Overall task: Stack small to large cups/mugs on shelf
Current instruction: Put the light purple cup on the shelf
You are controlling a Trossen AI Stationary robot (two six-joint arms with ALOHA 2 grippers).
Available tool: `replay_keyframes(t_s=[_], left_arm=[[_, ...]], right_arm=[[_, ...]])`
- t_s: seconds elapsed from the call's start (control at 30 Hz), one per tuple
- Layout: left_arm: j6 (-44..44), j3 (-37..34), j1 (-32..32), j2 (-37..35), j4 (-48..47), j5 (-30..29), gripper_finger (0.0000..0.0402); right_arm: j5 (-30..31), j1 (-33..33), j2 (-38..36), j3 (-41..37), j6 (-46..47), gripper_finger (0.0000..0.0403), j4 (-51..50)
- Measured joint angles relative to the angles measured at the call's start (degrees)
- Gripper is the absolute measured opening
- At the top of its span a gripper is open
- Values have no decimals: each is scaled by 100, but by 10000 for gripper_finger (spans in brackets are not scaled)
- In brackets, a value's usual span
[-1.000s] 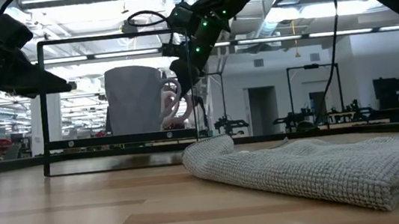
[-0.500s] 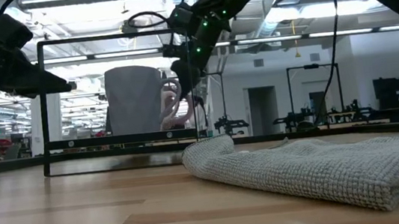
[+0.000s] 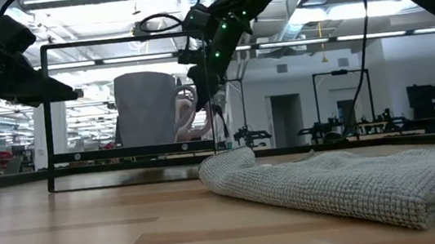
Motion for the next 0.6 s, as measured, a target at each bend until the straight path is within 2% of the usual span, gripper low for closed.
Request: replay_keyframes(t_s=[0.6], left_arm=[[-7,-2,0,0,-1,4,177]], right_arm=[[-3,37,0,0,48,62,-65]])
